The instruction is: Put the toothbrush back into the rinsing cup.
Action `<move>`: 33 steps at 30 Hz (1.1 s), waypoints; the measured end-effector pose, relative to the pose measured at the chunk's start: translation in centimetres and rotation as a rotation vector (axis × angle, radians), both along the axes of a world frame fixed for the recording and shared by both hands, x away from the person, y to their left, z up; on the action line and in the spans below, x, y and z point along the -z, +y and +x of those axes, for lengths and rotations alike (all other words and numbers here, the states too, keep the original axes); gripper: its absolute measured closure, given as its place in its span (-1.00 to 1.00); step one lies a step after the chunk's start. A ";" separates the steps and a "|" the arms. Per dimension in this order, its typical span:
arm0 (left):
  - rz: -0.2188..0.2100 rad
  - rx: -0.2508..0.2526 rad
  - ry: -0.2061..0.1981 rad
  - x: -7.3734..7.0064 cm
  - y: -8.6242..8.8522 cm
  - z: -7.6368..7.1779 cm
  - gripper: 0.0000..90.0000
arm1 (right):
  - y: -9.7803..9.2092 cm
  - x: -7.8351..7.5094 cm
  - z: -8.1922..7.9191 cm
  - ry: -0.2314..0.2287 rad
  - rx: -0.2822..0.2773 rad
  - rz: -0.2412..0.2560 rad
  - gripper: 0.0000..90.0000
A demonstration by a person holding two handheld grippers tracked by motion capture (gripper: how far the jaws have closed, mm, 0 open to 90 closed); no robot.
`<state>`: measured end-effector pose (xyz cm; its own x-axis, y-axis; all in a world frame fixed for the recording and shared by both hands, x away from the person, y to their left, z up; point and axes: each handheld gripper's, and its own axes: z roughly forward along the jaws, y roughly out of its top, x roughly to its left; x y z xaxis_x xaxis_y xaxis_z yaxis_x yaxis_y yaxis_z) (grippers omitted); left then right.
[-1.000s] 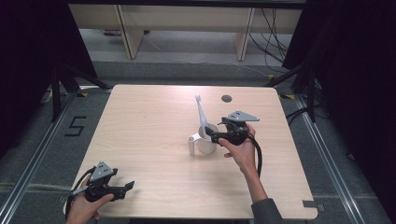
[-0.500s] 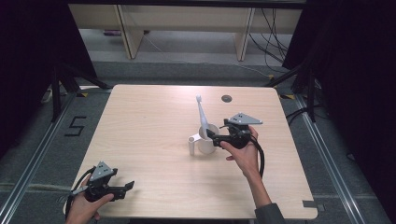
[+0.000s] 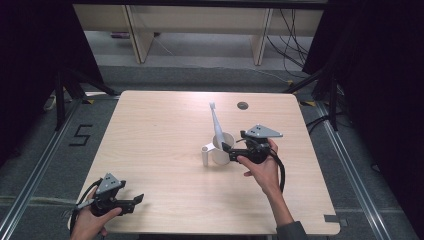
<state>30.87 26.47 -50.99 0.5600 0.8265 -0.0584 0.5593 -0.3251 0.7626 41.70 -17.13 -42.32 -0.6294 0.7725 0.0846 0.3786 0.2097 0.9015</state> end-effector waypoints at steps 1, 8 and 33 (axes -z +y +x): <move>-0.004 -0.002 -0.005 0.0 0.0 0.0 -0.67 | 0.0 -0.1 -0.1 0.005 -0.008 0.000 -0.62; -0.004 -0.002 -0.005 0.0 0.0 0.0 -0.67 | -0.2 -0.1 -0.5 -0.005 -0.017 0.017 -0.63; -0.003 -0.004 -0.004 0.0 -0.1 0.0 -0.67 | -1.7 -0.1 -2.8 -0.016 -0.041 0.003 -0.63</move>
<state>30.84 26.41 -51.00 0.5570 0.8284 -0.0588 0.5572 -0.3203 0.7662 38.95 -18.80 -42.26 -0.6616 0.7460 0.0765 0.3549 0.2216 0.9083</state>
